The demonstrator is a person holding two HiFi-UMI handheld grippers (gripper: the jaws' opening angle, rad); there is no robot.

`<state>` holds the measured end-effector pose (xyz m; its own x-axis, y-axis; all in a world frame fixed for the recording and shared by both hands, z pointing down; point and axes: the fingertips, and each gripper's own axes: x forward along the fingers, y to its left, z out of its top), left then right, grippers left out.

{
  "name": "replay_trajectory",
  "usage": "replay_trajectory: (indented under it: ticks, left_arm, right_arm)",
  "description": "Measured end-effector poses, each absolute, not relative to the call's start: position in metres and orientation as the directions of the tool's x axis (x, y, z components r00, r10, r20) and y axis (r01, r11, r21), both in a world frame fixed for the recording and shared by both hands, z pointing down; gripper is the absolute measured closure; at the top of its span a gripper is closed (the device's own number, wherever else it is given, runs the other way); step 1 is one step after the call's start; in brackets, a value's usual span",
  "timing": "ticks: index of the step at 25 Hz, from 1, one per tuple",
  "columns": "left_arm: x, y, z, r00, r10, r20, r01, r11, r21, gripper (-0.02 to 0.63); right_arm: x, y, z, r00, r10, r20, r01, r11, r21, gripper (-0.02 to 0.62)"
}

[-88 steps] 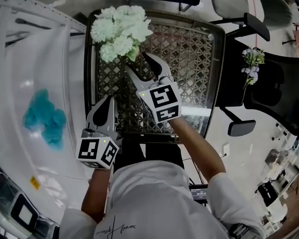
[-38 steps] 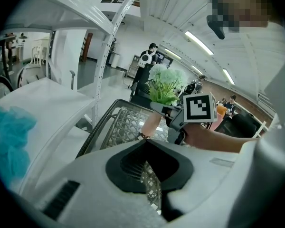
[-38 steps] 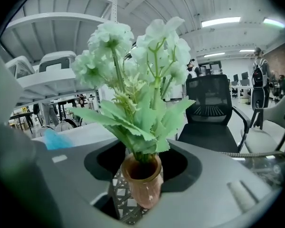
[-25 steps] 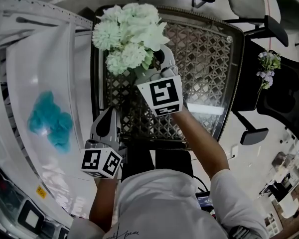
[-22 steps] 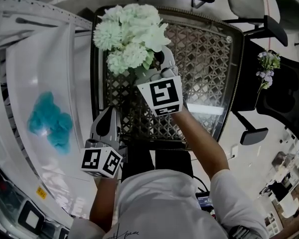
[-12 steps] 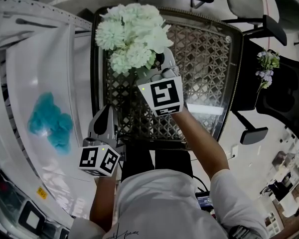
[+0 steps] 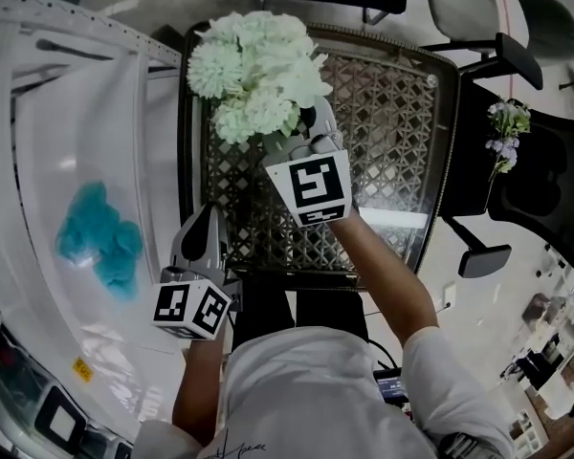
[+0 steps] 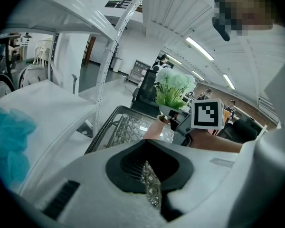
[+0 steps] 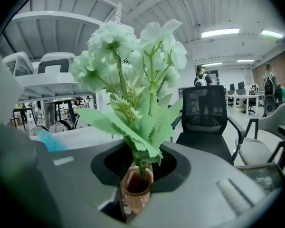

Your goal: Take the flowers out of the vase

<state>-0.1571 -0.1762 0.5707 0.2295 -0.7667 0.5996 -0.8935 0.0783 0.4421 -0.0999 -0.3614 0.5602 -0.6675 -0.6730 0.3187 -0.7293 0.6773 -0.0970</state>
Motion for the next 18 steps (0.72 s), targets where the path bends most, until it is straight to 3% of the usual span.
replay_trajectory:
  ticks: [18]
  left_arm:
    - [-0.166, -0.178, 0.550, 0.231, -0.793, 0.564, -0.889, 0.064, 0.454, 0.606]
  right_arm:
    - [-0.104, -0.356, 0.539, -0.660, -0.679, 0.322, -0.732, 0.677, -0.073, 0.502]
